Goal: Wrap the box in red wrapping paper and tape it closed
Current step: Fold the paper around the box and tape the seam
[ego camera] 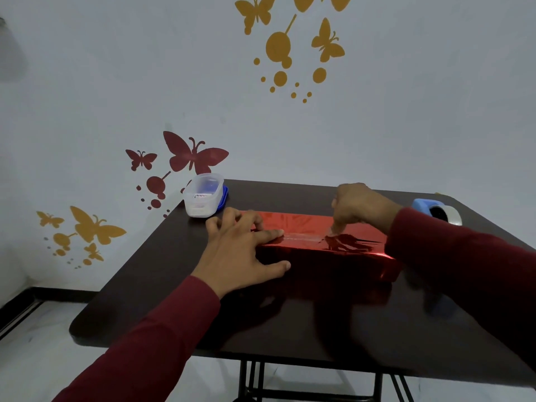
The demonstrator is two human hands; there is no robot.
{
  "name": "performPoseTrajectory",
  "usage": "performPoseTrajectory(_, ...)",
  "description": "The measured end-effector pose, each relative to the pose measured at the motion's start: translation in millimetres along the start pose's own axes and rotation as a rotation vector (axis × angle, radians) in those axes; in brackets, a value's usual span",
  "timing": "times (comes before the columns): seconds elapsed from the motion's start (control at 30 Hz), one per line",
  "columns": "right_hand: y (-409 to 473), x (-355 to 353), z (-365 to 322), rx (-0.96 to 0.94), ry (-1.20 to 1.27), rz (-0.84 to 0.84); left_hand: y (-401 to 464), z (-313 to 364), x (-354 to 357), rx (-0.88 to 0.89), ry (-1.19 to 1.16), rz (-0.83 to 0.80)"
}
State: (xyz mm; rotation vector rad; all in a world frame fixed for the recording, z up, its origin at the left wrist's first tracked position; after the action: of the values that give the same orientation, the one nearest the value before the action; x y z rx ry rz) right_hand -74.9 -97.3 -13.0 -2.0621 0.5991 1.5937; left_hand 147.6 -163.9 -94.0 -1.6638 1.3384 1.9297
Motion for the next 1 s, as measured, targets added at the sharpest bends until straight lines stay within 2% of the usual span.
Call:
performPoseTrajectory(0.17,-11,18,-23,-0.128,0.102,-0.015,1,-1,-1,-0.002,-0.01,-0.033)
performPoseTrajectory(0.37,-14,19,10,-0.042,0.164,0.08,0,-1,-2,0.004,0.005,-0.054)
performPoseTrajectory(0.47,-27,15,13,-0.125,0.229,0.177,2,1,-5,0.005,0.007,-0.069)
performPoseTrajectory(0.6,-39,32,11,-0.248,0.312,0.125,3,15,-15,0.013,0.024,0.016)
performPoseTrajectory(0.73,-47,45,19,-0.323,0.276,0.155,10,32,-13,0.091,0.06,-0.049)
performPoseTrajectory(0.83,-48,52,21,-0.365,0.269,0.214,6,12,-14,0.042,0.049,-0.072)
performPoseTrajectory(1.0,-50,54,21,-0.39,0.269,0.223,-12,-29,-20,-0.045,0.08,-0.091)
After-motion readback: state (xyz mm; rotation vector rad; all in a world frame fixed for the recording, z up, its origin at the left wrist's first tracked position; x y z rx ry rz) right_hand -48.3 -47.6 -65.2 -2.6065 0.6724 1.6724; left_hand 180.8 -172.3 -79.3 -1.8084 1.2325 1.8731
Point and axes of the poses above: each hand's wrist, its own y-axis towards the middle knuckle, its own x-axis out of the palm, z = x × y, the point moved 4 cm from there along y, towards the middle knuckle, and after that the axes turned 9 degrees about y, right-handed, at the moved point
